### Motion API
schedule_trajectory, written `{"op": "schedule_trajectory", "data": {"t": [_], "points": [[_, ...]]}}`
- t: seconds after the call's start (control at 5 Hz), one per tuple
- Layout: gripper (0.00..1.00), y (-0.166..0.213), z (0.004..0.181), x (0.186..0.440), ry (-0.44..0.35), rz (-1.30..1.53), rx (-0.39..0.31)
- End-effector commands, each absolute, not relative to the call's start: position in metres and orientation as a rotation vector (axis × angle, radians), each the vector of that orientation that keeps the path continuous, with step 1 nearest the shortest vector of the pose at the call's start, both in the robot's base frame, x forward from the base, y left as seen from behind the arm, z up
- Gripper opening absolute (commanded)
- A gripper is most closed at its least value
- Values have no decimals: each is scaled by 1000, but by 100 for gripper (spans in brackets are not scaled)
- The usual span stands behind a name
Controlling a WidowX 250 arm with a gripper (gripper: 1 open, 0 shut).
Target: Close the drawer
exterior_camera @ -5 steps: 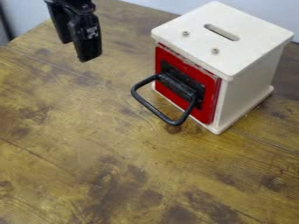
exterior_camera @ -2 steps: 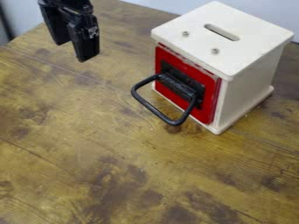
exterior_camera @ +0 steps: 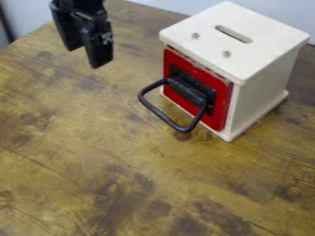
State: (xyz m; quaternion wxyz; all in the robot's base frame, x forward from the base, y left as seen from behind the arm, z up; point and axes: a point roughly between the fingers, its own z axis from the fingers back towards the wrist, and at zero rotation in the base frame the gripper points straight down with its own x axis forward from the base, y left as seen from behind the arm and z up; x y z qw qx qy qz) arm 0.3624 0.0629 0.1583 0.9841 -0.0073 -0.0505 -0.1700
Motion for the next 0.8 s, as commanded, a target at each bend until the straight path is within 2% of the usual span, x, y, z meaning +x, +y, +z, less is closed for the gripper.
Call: {"op": "schedule_trajectory", "data": {"t": [0.0,0.6], "points": [[100,66,183,367,-167,-340,9],[100,77,178,371,-163,-416,-2]]}}
